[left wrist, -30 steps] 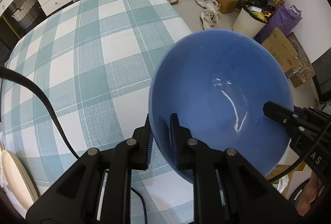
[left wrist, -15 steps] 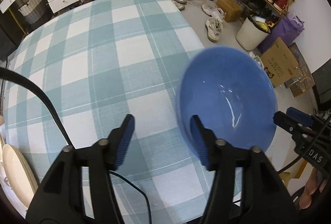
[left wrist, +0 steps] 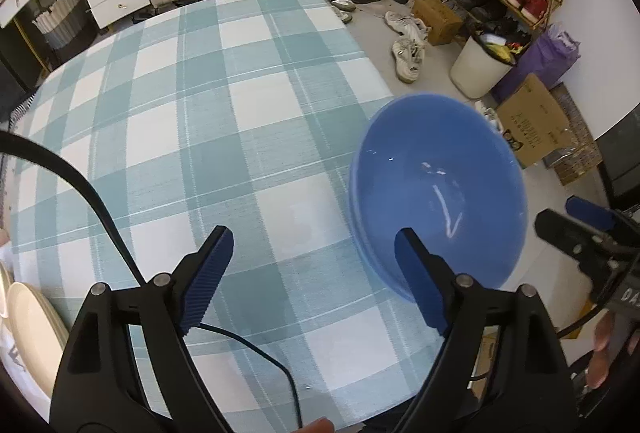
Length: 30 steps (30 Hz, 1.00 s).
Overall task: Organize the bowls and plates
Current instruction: 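Open both grippers to release the three stacked blue bowls, then close both grippers on the rim of the blue bowl stack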
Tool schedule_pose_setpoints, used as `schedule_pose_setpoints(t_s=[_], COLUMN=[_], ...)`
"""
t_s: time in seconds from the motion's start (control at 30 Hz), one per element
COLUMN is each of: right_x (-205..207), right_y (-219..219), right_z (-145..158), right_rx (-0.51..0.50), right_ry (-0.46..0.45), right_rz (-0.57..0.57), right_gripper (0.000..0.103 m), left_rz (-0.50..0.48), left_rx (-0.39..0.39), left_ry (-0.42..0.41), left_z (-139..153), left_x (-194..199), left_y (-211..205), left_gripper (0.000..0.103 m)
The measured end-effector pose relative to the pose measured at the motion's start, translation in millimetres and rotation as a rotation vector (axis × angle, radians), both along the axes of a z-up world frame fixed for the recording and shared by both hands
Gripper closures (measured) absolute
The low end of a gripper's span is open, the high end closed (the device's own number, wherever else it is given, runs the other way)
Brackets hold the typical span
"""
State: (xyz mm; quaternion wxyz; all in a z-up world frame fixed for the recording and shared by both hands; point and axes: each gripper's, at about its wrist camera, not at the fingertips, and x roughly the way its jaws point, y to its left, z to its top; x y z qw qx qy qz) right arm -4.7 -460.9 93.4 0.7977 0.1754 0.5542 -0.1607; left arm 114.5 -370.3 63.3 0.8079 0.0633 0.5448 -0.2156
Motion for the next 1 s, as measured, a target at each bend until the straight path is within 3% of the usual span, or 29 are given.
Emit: schedule_pose_setpoints(t_s=[0.27, 0.77, 1.0], right_x=[0.4, 12.5, 6.4], right_y=[-3.4, -17.7, -17.3], right_z=[-0.9, -34.2, -42.7], right_rx=[0.033, 0.124, 0.132], right_ry=[-0.014, -0.022, -0.079], right_rz=[-0.005, -0.014, -0.017], right_gripper=[0.012, 0.011, 0.011], left_rz=[-0.028, -0.05, -0.052], left_rx=[-0.013, -0.035, -0.053], left_ry=[-0.005, 0.037, -0.015], left_z=[0.7, -34.2, -39.3], left_x=[-5.7, 1.3, 3.0], left_y=[-15.6, -44.5, -36.5], left_gripper=[0.017, 0.016, 0.016])
